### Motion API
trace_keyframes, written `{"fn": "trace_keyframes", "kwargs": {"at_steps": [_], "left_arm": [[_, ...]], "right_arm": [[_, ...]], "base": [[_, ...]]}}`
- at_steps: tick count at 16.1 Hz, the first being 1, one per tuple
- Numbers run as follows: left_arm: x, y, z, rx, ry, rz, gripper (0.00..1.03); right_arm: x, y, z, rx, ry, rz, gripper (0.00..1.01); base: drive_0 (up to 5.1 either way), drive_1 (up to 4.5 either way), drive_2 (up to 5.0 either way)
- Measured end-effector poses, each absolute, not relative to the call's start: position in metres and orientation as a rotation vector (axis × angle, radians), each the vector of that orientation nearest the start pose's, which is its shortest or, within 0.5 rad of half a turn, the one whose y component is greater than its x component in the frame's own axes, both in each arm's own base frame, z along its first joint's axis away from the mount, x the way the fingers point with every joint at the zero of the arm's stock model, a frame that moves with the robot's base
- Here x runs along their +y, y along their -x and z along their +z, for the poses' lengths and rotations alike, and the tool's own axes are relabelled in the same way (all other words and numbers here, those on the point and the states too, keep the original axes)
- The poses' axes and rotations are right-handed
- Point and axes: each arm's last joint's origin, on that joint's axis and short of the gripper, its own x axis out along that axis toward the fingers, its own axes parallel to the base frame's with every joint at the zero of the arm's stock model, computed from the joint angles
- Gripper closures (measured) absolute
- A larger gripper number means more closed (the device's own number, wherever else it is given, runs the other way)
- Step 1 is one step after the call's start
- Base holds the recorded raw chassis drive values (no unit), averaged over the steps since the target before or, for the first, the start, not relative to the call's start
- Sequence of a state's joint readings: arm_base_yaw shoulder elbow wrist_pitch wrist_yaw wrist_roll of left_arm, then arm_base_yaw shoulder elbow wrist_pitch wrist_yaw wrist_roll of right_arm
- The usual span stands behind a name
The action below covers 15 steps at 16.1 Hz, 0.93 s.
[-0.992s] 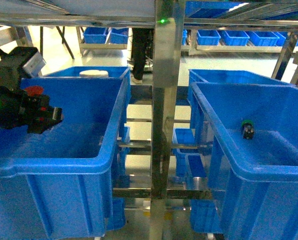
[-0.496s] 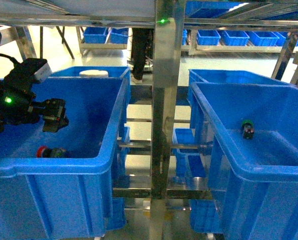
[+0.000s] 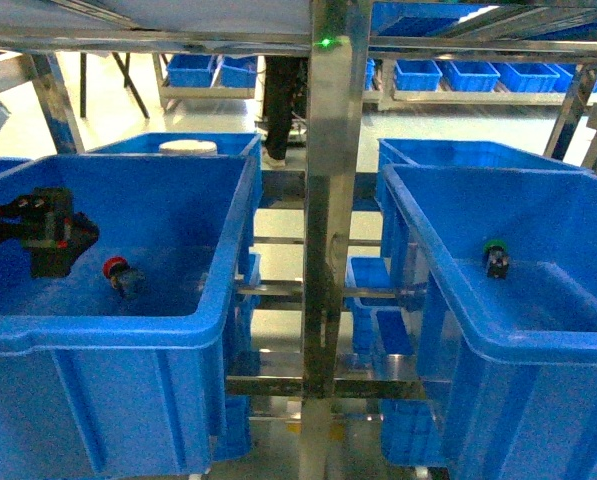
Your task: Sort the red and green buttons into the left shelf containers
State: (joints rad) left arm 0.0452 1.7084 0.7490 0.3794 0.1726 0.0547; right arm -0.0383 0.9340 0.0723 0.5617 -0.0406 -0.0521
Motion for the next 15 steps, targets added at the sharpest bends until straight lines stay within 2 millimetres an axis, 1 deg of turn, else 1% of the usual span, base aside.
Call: {"fn": "trace_keyframes", "kwargs": {"at_steps": [1,2,4,5,8,10,11,13,14,15], "left_arm": [[0.011,-0.311,0.146,0.565,0.035,-0.142,0.05],[0.011,-0.297,0.151,0.507,0.041,-0.145,0.05],[0.011,-0.267,0.171,0.37,0.058,-0.157,0.05],[0.012,-0.255,0.176,0.342,0.084,-0.148,0.05],[0.015,-0.221,0.182,0.292,0.171,-0.093,0.05],[0.013,-0.199,0.198,0.185,0.199,-0.067,0.05],[0.008,-0.186,0.203,0.153,0.208,-0.066,0.05],[-0.003,-0.156,0.199,0.155,0.222,-0.056,0.05],[-0.007,-0.146,0.197,0.157,0.228,-0.062,0.05],[-0.009,-0.143,0.197,0.144,0.231,-0.082,0.05]], "right_arm": [[-0.005,-0.16,0.14,0.3,0.04,0.01,0.03],[-0.005,-0.16,0.14,0.3,0.04,0.01,0.03],[-0.005,-0.16,0.14,0.3,0.04,0.01,0.03],[-0.005,-0.16,0.14,0.3,0.04,0.01,0.03],[-0.005,-0.16,0.14,0.3,0.04,0.01,0.03],[-0.005,-0.16,0.14,0.3,0.04,0.01,0.03],[-0.005,-0.16,0.14,0.3,0.04,0.01,0.03],[-0.005,-0.16,0.14,0.299,0.04,0.01,0.03],[-0.005,-0.16,0.14,0.3,0.04,0.01,0.03],[-0.005,-0.16,0.14,0.3,0.04,0.01,0.03]], "base": [[0.0,0.0,0.0],[0.0,0.0,0.0],[0.0,0.0,0.0],[0.0,0.0,0.0],[0.0,0.0,0.0],[0.0,0.0,0.0],[0.0,0.0,0.0],[0.0,0.0,0.0],[0.0,0.0,0.0],[0.0,0.0,0.0]]}}
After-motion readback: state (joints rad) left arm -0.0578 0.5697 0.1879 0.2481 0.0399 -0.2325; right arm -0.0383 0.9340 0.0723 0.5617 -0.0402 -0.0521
